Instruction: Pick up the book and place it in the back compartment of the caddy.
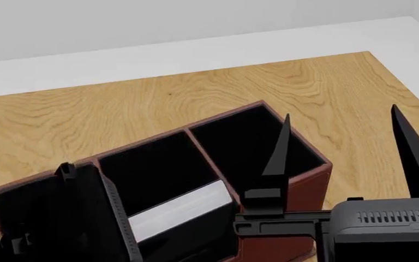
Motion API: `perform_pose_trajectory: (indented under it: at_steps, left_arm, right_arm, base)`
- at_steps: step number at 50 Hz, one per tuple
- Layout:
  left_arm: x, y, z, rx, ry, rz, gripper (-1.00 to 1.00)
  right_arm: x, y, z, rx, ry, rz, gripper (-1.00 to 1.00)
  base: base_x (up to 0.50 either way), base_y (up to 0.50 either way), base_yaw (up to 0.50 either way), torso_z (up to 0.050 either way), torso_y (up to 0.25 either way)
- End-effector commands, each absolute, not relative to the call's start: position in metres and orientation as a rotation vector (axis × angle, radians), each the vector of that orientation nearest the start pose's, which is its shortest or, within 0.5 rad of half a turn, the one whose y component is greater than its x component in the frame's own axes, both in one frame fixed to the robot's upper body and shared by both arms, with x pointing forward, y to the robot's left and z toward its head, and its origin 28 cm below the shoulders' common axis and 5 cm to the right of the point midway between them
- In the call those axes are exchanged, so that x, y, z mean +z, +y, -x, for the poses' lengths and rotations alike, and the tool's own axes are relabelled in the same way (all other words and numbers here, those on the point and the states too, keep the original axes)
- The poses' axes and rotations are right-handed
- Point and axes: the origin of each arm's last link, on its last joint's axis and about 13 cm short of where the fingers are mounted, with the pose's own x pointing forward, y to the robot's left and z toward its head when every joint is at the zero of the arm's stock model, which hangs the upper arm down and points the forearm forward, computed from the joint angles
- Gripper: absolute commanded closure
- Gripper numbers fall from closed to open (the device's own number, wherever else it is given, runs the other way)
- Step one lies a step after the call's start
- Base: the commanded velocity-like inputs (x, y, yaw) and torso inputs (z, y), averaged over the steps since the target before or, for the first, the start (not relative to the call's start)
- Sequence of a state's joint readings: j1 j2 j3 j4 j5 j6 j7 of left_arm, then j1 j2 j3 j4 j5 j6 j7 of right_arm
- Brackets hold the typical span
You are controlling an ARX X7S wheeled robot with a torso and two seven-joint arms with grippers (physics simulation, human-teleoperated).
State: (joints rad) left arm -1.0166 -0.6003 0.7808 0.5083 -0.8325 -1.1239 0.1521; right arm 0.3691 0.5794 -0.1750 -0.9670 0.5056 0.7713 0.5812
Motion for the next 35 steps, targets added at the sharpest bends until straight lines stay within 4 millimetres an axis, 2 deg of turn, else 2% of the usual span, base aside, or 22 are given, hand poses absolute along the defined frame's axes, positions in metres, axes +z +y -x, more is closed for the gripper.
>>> perform_pose_trajectory:
  at_steps: [1, 35]
  left_arm:
    - [0.210, 0.200, -0.269, -0.893, 0.243, -0.579, 1.00]
    - [0.182, 0.196, -0.291, -0.909, 0.258, -0.616, 1.00]
  right_arm:
    - [0.208, -0.116, -0.189, -0.036, -0.422, 0.206, -1.00]
    - [0.205, -0.118, -0.193, -0.044, -0.407, 0.206, -1.00]
  base:
    - [0.00, 0.00, 0.00, 0.000, 0.000]
    - [0.00, 0.00, 0.00, 0.000, 0.001]
